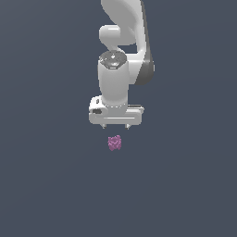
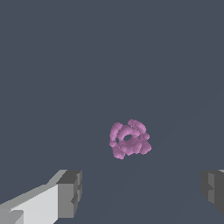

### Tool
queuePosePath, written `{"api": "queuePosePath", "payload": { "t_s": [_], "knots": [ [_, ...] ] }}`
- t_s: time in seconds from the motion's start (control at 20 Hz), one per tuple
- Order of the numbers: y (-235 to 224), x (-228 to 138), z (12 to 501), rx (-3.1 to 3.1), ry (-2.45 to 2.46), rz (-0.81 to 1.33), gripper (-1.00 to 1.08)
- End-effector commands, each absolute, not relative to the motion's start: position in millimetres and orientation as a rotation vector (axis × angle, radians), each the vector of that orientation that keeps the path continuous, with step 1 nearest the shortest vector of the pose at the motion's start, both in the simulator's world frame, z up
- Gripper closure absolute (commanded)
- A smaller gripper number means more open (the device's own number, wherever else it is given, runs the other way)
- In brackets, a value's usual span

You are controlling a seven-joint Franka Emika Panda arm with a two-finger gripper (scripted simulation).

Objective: Pick up the object and move it to a goal position.

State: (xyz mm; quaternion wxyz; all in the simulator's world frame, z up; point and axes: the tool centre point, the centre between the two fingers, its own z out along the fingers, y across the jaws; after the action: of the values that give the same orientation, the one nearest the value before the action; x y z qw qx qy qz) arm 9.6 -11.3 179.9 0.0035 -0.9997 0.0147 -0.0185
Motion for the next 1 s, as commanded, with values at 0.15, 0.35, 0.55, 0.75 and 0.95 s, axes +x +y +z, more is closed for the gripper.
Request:
{"api": "queuePosePath", "payload": {
  "t_s": [0.15, 0.35, 0.55, 0.75, 0.95],
  "knots": [
    [-10.2, 9.4, 181.5, -3.129, 0.057, -0.057, -0.92],
    [-5.6, 8.4, 187.6, -3.111, 0.097, -0.054, -0.92],
    [-3.7, 8.0, 190.2, -3.104, 0.108, -0.053, -0.92],
    [-4.2, 8.2, 189.0, -3.105, 0.117, -0.053, -0.92],
    [-4.3, 8.4, 187.1, -3.101, 0.163, -0.05, -0.92]
  ]
}}
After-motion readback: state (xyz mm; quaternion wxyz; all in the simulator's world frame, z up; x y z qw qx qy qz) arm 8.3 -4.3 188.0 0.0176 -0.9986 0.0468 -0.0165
